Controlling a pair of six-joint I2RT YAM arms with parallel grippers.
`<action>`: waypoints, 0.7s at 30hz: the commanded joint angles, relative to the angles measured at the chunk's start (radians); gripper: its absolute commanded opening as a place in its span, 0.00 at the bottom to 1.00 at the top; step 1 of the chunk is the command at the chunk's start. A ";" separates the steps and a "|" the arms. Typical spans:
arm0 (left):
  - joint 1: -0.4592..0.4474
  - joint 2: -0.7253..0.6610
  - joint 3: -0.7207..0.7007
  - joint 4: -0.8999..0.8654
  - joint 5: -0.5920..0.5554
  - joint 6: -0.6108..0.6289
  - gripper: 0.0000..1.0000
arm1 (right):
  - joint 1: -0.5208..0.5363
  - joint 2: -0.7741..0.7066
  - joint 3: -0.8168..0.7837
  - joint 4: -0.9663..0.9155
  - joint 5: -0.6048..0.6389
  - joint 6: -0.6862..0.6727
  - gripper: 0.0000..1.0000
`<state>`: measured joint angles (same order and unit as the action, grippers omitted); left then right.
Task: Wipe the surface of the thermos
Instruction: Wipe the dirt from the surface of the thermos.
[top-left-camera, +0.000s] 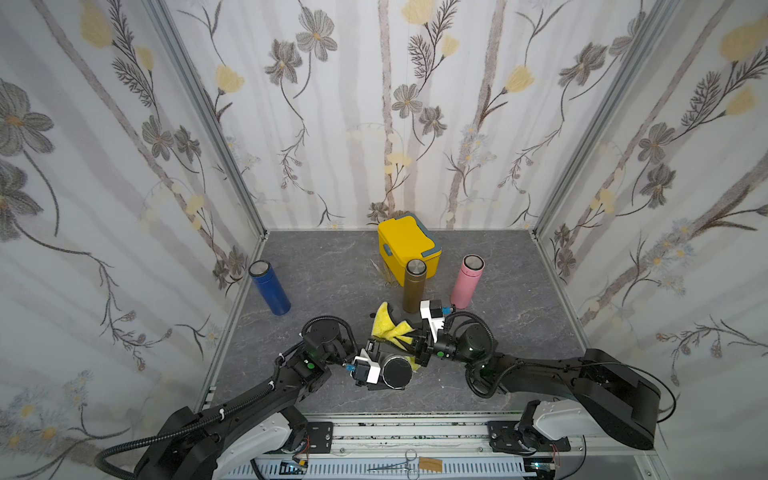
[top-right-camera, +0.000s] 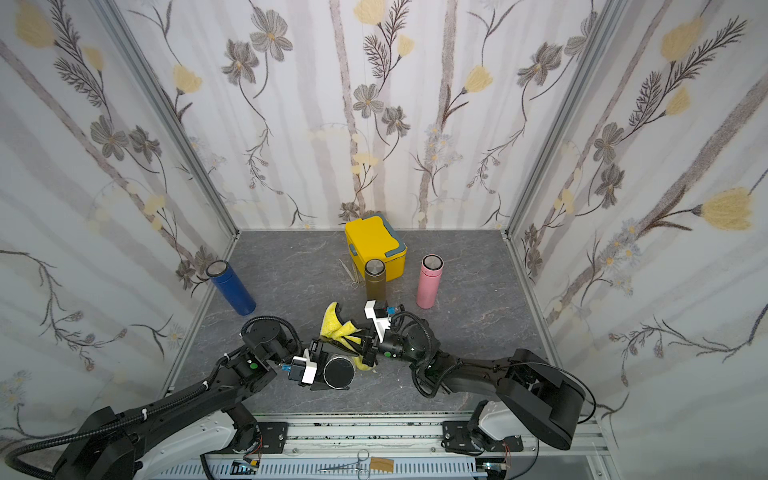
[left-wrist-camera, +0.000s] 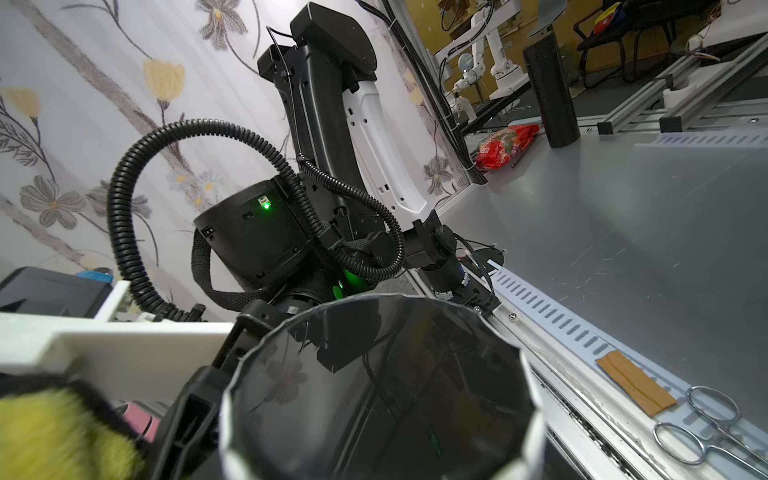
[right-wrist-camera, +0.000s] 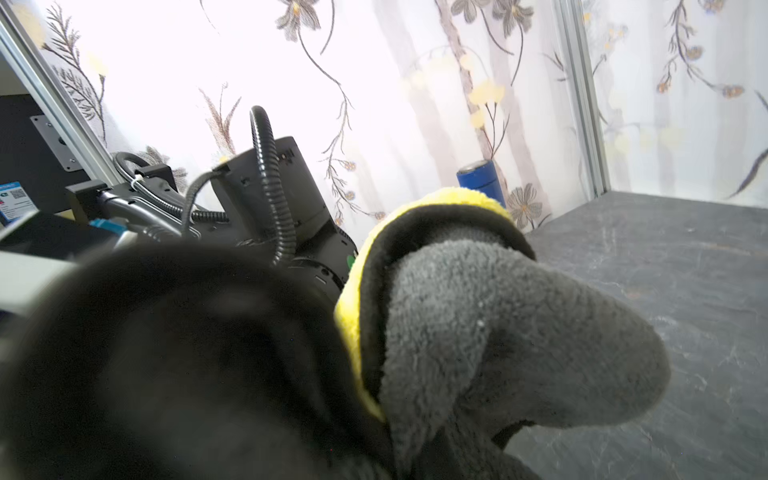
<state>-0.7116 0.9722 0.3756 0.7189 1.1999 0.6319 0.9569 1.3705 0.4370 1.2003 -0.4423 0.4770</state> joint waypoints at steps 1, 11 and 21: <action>-0.001 -0.001 0.004 0.050 -0.010 0.020 0.00 | 0.008 0.042 -0.010 0.010 -0.040 -0.002 0.00; -0.020 -0.012 -0.013 0.167 -0.128 -0.069 0.00 | -0.008 0.088 -0.057 0.011 0.064 -0.015 0.00; -0.024 0.028 -0.033 0.552 -0.678 -0.598 0.00 | -0.007 -0.066 -0.112 -0.114 0.306 -0.009 0.00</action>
<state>-0.7361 0.9970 0.3202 1.0931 0.7498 0.2314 0.9482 1.2621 0.3599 1.0782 -0.1837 0.4370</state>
